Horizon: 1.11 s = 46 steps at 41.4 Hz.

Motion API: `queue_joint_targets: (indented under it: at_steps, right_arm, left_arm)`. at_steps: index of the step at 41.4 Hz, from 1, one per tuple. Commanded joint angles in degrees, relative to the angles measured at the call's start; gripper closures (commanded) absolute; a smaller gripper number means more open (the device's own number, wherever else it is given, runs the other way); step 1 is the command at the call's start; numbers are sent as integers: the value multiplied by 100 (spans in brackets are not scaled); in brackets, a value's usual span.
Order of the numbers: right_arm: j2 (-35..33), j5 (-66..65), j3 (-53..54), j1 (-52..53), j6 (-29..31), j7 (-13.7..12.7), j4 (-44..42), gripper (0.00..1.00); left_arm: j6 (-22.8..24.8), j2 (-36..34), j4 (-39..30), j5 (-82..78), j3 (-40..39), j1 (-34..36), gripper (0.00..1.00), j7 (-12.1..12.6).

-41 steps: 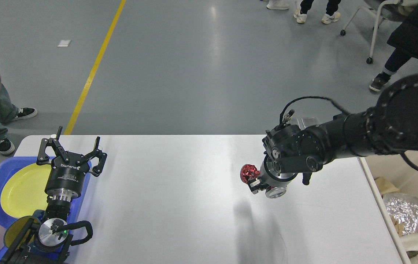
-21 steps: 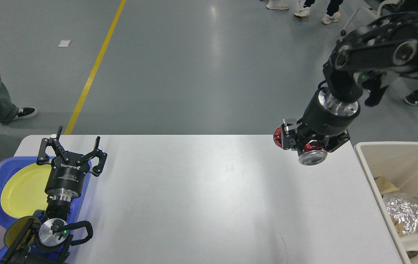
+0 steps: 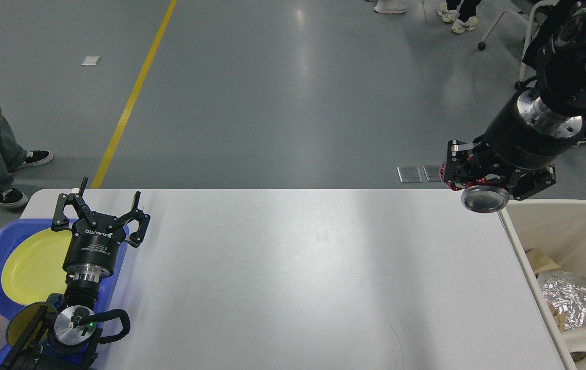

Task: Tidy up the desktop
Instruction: 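Lift the red can and carry it to the white bin, then release the red can into the bin with the right gripper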

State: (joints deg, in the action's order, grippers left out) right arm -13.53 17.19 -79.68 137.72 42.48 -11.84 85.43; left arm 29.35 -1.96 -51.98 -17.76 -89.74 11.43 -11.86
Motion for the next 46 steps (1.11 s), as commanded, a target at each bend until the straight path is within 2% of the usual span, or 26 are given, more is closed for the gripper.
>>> queue_joint_targets:
  at_steps: [1,6,12,19,24,25,34,38,42,46]
  right_arm:
    - [-210,145,-828,-43,-72,15,-132,100]
    - [-676,119,-1286,-402,-494,15,-360,100]
    - [-1572,13,-1463,-1359,-934,15,-1124,100]
    - [-2276,-40,-1103,-2976,-1004,24,-2705,100]
    - [-2549,-40,-304,-4487,-1004,24,-4049,100]
    - [-2575,-40,37,-5099,-1004,24,-4600,100]
    - [-2278,-49,1769,-7922,-1223,24,-6949,100]
    - [-1961,-49,2123,-8751,-1583,24,-7400,100]
    - [-1609,-40,2176,-9323,-2180,24,-7743,100]
    - [-1153,-40,2194,-10061,-3277,24,-7919,100]
  left_arm:
    - [0,-6,4,0,0,0,3,-9]
    - [0,-7,4,0,0,0,3,-9]
    - [0,-7,4,0,0,0,3,-9]
    - [0,2,4,0,0,0,3,-9]
    - [0,-7,4,0,0,0,3,-9]
    - [0,-7,4,0,0,0,3,-9]
    - [0,-7,4,0,0,0,3,-9]
    - [0,-7,4,0,0,0,3,-9]
    - [0,-7,4,0,0,0,3,-9]
    - [0,-7,4,0,0,0,3,-9]
